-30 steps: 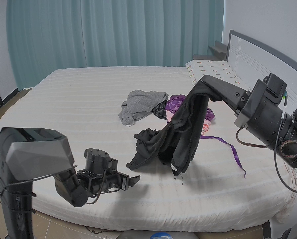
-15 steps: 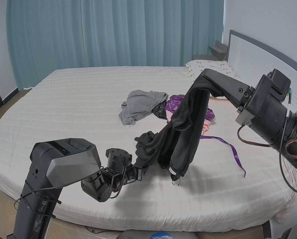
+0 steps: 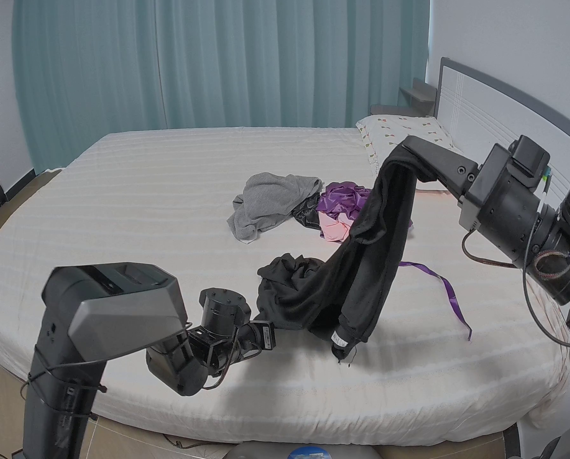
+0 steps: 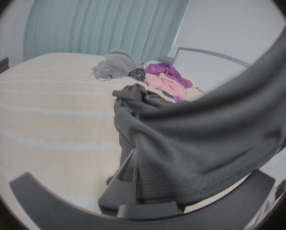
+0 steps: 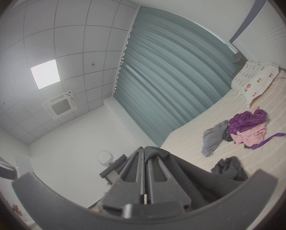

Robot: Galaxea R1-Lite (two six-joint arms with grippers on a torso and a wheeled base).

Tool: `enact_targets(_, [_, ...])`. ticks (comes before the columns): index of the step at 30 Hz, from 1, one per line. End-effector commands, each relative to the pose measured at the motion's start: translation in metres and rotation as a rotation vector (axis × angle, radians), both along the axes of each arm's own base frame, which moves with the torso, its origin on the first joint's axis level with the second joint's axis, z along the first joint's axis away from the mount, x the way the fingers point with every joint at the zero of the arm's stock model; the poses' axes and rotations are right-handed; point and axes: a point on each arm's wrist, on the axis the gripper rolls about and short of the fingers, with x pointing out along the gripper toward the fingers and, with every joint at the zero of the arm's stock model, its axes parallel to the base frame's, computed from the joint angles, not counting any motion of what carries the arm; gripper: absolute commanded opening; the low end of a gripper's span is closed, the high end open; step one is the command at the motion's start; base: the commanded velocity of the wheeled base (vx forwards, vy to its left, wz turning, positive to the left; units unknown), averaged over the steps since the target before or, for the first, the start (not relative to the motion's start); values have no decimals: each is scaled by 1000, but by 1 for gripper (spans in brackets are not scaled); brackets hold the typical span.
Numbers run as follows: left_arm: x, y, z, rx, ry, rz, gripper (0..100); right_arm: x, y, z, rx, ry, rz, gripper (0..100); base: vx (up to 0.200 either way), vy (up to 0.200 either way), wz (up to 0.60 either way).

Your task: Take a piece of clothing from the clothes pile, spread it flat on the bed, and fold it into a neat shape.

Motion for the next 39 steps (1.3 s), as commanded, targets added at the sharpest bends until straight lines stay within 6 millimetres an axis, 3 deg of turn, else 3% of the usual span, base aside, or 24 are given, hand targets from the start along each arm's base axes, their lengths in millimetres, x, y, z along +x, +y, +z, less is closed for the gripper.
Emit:
enact_targets(1, [-31,17,78,-130,-53,63,0,54,-16,-43,-87,129,-132,0,0,0,0])
enact_targets(2, [-36,20,91,-152,-69,84,0,63,-17,-50,-95,146,-152,0,0,0,0])
enact_targets(3, [-36,20,91,-152,-69,84,0,63,-17,-50,-95,146,-152,0,0,0,0])
enact_targets(5, [-45,31,128,-214,-132,149,0,95,-21,-68,-84,155,-216,0,0,0,0])
enact_targets(9, [-48,52,181,-271,-245,261,0,122,-22,-63,-36,83,-306,0,0,0,0])
enact_targets(14, [-63,62,243,-352,-360,265,0,122,-30,0,77,-89,-370,0,0,0,0])
enact_targets(17, [-74,67,261,-386,-406,249,0,110,-33,15,71,-91,-366,0,0,0,0])
enact_targets(20, [-81,69,261,-385,-402,238,0,101,-32,5,31,-51,-348,0,0,0,0])
enact_targets(21, [-85,71,251,-369,-369,225,0,95,-31,-20,-21,19,-326,0,0,0,0])
enact_targets(22, [-85,71,251,-369,-369,225,0,95,-31,-20,-21,19,-326,0,0,0,0])
enact_targets(23, [-88,72,236,-346,-318,214,0,87,-32,-49,-82,106,-294,0,0,0,0])
enact_targets(28, [-101,67,193,-313,-157,186,0,76,-25,-108,-160,297,-213,0,0,0,0])
enact_targets(33, [-111,54,180,-389,-48,113,0,59,-16,-132,-167,352,-158,0,0,0,0])
enact_targets(39, [-126,55,159,-337,44,84,0,53,-7,-151,-205,403,-125,0,0,0,0])
